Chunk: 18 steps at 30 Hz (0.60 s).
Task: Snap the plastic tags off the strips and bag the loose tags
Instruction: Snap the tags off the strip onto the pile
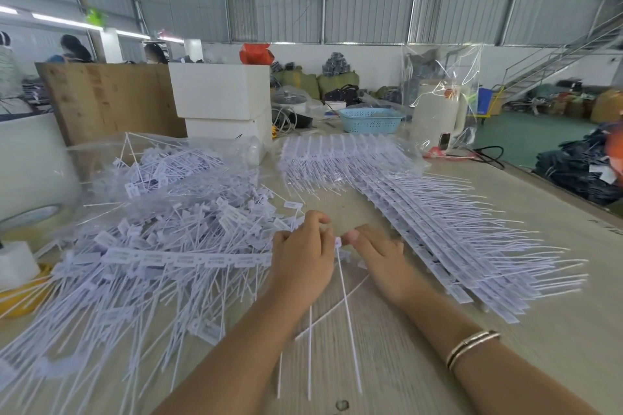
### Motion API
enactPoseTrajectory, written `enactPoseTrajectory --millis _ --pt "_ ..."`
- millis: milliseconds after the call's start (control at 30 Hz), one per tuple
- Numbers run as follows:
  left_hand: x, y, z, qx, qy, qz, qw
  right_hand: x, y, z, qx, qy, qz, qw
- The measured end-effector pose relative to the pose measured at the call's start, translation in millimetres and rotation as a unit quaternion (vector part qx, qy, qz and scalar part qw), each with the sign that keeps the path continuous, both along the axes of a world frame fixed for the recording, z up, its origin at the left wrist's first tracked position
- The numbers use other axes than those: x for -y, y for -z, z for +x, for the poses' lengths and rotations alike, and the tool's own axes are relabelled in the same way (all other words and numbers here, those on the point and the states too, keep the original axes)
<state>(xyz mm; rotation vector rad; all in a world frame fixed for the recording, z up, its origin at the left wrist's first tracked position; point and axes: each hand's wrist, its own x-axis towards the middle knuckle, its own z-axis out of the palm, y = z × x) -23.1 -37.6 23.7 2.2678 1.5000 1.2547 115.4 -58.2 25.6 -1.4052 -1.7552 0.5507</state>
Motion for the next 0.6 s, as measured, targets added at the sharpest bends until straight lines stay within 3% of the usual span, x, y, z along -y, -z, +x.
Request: enactPoseTrajectory --millis 133,333,467,600 --pt "1 2 0 -0.038 0.014 -0.008 0.999 0 0 -2 0.056 -0.034 0.021 0.998" --pt "-4 -1 -9 -0.150 -0.042 -0.025 0.987 -1 1 3 -0.041 -0.055 0.010 0.998" --pt "-1 -2 -8 -0.139 -0.003 -0.033 0.990 -1 4 4 -0.042 -0.083 -0.044 0.995" --pt "-4 -4 -12 -0.115 0.001 -0.040 0.993 -4 4 4 -0.104 -0.098 -0.035 0.989"
